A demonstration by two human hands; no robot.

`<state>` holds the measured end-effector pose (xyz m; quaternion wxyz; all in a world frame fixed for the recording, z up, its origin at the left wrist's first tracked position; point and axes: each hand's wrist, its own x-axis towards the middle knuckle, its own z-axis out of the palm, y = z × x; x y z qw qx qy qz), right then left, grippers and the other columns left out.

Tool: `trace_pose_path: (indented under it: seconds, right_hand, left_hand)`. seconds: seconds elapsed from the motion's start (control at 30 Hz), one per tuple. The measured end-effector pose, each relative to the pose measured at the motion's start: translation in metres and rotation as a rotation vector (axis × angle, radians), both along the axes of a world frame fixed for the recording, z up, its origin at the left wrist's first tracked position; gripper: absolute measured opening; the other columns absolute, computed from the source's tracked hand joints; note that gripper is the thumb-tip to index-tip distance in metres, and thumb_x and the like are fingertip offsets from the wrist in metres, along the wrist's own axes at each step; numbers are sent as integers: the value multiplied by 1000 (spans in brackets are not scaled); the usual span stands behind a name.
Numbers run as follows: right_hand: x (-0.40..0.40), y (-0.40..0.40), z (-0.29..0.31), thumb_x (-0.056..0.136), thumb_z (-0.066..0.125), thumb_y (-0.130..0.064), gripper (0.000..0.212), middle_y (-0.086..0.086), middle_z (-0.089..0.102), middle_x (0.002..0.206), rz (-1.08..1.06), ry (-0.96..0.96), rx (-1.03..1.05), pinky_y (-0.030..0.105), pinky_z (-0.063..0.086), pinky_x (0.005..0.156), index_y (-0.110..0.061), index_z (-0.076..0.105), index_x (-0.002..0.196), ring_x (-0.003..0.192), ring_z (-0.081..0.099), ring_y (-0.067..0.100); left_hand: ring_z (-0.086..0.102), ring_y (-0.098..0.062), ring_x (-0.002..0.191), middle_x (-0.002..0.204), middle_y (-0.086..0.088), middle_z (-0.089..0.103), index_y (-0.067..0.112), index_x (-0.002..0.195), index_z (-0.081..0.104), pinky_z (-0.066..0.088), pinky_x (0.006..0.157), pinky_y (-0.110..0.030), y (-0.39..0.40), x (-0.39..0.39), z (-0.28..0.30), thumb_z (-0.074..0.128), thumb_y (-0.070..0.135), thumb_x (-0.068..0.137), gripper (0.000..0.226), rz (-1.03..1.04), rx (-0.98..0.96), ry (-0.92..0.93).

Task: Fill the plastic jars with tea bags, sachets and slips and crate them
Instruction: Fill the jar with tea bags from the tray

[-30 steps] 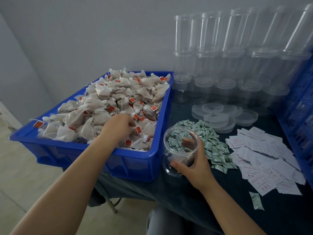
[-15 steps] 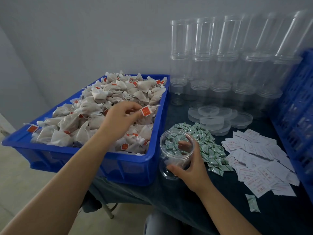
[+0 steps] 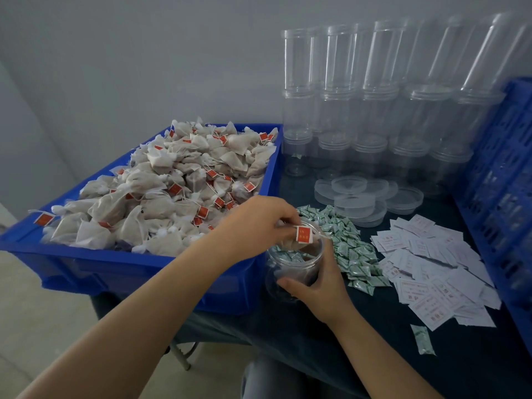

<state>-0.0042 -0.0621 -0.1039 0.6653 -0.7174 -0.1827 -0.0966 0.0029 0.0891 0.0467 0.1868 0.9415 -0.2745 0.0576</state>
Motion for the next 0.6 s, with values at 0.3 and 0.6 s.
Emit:
trace_pose_path:
  seconds: [0.3, 0.6]
  right_hand:
    - [1, 1, -2, 63, 89, -41, 96, -26, 54, 134, 20, 24, 25, 13, 48, 92, -64, 33, 137, 126, 55, 0]
    - [3, 2, -3, 56, 90, -52, 97, -19, 52, 140, -1, 0, 2, 25, 49, 100, -72, 32, 130, 129, 53, 4]
  left_hand:
    - [47, -21, 66, 68, -1, 38, 14, 60, 34, 42, 58, -33, -43, 0, 4, 50, 6, 91, 36, 95, 665, -101]
    - [49, -23, 77, 71, 1, 39, 13, 84, 47, 44, 67, -33, -68, 13, -1, 50, 9, 94, 11, 121, 900, 115]
